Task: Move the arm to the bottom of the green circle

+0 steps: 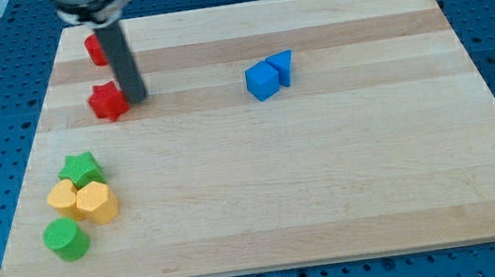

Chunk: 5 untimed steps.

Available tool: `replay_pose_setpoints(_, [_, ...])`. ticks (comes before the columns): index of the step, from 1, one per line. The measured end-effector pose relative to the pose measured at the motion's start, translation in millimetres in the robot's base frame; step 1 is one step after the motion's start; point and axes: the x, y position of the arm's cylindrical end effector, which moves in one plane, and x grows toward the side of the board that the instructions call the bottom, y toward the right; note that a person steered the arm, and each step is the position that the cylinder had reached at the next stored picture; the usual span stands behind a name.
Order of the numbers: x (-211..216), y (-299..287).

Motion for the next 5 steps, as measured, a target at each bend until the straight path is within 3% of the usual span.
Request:
replay_pose_setpoints(1, [0.0,-18.1])
replay_pose_setpoints(2, [6.6,75.8])
replay_pose_setpoints(3, [96.4,132.3])
replay_pose_setpoints(5, [254.1,103.4])
